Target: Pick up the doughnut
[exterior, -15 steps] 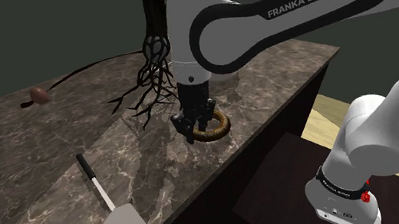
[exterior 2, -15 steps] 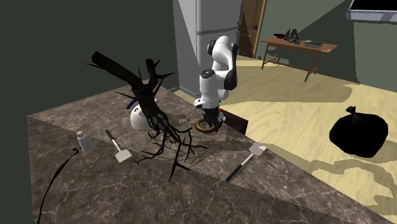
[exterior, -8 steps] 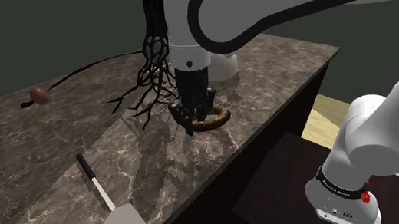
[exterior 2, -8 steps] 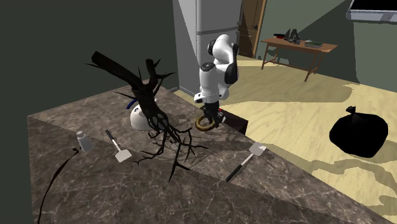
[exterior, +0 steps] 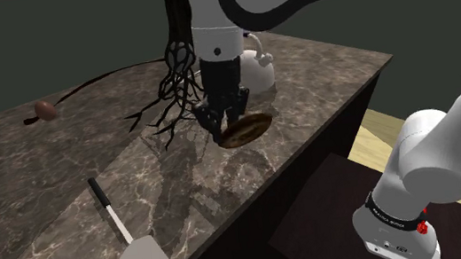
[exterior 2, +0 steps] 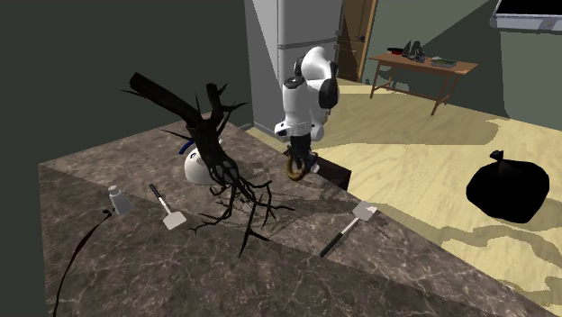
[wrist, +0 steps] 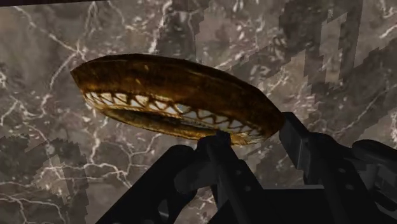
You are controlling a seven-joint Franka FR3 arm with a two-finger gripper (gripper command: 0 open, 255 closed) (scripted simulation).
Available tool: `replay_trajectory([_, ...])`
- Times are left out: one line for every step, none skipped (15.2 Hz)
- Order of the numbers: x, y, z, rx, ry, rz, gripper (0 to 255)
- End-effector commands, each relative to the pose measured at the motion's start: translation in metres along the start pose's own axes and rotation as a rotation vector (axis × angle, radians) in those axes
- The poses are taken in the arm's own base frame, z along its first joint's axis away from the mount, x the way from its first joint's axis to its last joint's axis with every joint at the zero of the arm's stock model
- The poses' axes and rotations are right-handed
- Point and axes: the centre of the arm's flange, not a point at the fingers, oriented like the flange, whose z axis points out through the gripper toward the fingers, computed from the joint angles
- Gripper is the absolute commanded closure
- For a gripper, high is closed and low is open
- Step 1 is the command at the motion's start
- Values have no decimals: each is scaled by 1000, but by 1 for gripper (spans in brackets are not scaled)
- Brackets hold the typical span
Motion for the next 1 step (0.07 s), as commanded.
replay_trajectory([0, -1, -5, 0, 0, 0, 255])
